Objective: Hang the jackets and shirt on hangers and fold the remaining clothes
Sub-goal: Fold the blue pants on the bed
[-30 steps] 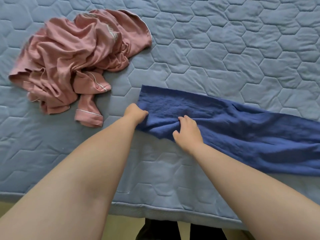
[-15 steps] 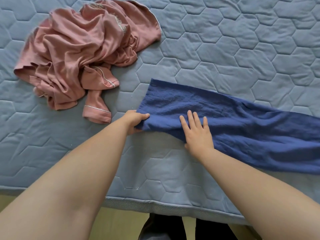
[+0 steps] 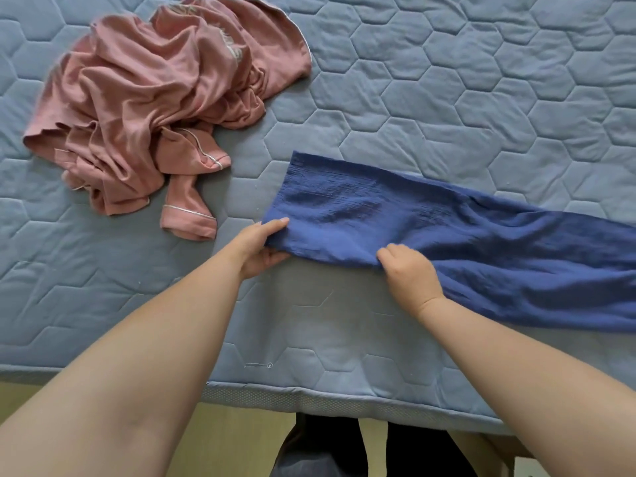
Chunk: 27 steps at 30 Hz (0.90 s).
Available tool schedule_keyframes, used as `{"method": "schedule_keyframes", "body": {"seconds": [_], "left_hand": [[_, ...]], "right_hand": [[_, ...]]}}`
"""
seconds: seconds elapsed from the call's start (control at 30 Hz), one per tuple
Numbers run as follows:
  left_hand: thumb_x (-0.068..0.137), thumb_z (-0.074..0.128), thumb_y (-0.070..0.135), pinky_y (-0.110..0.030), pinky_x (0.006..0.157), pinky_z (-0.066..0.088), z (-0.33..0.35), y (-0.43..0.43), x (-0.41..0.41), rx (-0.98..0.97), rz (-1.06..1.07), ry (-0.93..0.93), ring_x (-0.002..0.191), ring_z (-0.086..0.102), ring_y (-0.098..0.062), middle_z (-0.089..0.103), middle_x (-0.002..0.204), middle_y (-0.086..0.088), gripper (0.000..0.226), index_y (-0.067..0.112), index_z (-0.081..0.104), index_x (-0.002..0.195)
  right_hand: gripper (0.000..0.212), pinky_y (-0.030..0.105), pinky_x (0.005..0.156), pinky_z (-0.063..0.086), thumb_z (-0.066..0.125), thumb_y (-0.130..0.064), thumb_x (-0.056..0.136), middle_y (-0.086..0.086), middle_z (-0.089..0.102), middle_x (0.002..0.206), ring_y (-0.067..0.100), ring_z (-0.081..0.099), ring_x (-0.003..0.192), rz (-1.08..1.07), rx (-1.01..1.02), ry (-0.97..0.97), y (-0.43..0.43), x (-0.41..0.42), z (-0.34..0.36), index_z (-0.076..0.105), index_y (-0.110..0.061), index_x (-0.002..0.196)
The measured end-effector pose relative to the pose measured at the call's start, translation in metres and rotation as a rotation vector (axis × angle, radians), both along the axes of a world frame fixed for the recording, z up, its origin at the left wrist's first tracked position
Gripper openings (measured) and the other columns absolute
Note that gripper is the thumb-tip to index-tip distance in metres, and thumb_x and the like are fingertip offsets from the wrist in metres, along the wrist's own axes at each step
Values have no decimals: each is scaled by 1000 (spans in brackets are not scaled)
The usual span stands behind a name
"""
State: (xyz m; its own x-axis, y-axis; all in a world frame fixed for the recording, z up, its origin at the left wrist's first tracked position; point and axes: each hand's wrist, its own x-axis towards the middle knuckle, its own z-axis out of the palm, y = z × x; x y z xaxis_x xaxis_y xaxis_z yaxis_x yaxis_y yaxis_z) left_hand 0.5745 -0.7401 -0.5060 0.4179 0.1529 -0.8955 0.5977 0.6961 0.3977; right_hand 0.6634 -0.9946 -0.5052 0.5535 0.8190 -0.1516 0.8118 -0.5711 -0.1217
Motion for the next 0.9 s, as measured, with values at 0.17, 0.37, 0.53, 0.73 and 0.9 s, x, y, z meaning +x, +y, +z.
{"method": "schedule_keyframes", "body": {"seconds": [0.17,0.37,0.53,0.73,0.9], "left_hand": [[90,54,-3,-18,44,49,1,-13,-7,382,-174,221,47,65,-9,67,86,-12,15,11,58,92],[81,57,9,-41,104,30,7,-39,-6,1354,-819,328,129,34,-32,38,140,-12,63,14,36,140],[81,51,6,-38,109,23,2,-104,29,1448,-1228,-153,137,27,-31,33,148,-13,61,10,40,141],[86,46,6,-37,93,37,2,-200,102,1409,-1275,-322,125,38,-28,38,145,-5,52,13,44,138],[87,48,2,-40,68,38,-5,-225,173,1509,-1168,-205,105,48,-31,46,124,-8,38,12,48,124]], "right_hand": [[37,33,56,48,72,2,49,13,60,80,33,61,71,64,-228,213,-11,-15,-8,63,-4,85],[64,47,110,31,64,-33,81,17,40,147,31,41,134,9,-282,344,-22,-26,6,48,-7,137],[57,38,119,8,41,-32,98,10,14,158,22,12,146,-298,-206,332,-52,4,20,27,-9,147],[44,45,113,24,51,-16,93,21,35,148,34,32,136,-450,-143,150,-123,89,22,46,1,133],[30,42,97,31,52,-14,92,17,48,129,35,44,118,-477,-191,9,-179,166,8,52,-3,119]]}}
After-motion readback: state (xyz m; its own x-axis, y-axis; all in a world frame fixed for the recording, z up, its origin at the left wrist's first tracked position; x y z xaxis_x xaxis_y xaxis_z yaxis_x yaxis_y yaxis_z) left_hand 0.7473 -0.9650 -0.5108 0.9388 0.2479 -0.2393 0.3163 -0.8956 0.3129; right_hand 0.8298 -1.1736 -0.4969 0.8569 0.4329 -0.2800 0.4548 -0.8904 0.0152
